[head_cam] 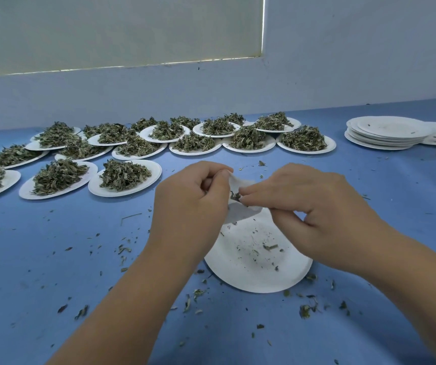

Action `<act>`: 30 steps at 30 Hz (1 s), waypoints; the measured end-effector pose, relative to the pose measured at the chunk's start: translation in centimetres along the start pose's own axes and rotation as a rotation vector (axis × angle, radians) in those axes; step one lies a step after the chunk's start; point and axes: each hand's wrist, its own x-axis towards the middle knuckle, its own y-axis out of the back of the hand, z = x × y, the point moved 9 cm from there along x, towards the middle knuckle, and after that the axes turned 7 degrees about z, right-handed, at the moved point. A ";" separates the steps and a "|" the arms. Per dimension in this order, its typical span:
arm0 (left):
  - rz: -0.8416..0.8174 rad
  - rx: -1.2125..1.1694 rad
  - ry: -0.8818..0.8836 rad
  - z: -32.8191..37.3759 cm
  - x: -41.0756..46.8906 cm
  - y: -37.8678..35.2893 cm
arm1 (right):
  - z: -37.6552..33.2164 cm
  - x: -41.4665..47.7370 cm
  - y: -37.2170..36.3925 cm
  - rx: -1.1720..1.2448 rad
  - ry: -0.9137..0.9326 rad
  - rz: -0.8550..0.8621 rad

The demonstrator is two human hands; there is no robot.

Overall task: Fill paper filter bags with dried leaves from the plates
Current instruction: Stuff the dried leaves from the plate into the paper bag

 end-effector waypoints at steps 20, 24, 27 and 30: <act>0.079 -0.187 0.113 -0.6 0.1 0.8 | -0.2 -0.4 -1.4 -0.091 -0.052 0.011; 0.007 -0.268 0.165 -0.6 -0.5 -0.4 | -0.5 -0.4 -2.4 -0.071 -0.056 -0.035; -0.048 -0.246 0.125 0.0 -1.1 -1.2 | -0.3 -0.5 -2.9 -0.065 -0.069 -0.058; -0.071 -0.247 0.116 0.1 -1.3 -1.4 | -0.3 -0.6 -3.1 -0.074 -0.077 -0.076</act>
